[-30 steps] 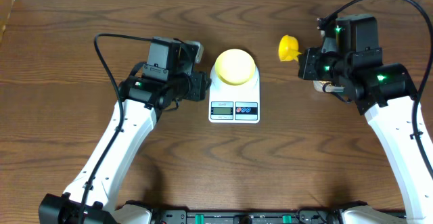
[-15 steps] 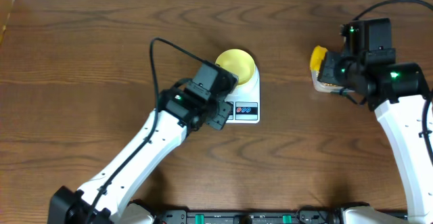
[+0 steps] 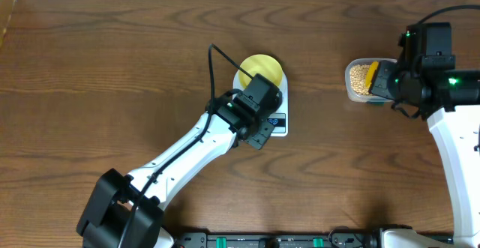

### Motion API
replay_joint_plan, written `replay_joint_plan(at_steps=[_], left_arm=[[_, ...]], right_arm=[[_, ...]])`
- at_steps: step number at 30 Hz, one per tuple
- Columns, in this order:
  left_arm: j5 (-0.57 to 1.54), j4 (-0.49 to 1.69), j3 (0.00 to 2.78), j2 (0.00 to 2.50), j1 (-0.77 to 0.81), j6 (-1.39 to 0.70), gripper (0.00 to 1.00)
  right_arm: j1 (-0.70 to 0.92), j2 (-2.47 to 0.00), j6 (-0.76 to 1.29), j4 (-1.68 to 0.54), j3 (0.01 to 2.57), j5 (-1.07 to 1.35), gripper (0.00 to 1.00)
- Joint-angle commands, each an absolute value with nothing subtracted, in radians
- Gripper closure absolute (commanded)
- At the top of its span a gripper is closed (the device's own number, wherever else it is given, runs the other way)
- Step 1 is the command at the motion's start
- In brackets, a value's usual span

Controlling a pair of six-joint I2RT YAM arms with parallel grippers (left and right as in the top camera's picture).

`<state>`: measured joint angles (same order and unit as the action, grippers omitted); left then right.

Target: Scoop item into bowl and weigh 50g on scale

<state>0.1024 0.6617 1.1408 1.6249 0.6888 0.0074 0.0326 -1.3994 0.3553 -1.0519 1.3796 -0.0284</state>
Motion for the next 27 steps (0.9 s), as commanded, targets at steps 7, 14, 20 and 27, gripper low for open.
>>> replay_joint_plan(at_steps=[7,14,20,27], left_arm=[[0.124,0.571,1.162,1.642,0.693,-0.184,0.56],[0.184,0.551,1.162,1.703,0.693,-0.219,0.79],[0.201,0.513,1.162,1.745,0.693,-0.242,0.93],[0.141,0.456,1.162,1.787,0.693,-0.273,0.93]], right_arm=[[0.012,-1.394,0.362,-1.079,1.399,-0.054,0.99],[0.012,-1.394,0.361,-1.089,1.399,-0.054,0.99],[0.012,-1.394,0.35,-1.108,1.399,-0.066,0.99],[0.012,-1.394,0.334,-1.113,1.399,-0.069,0.99]])
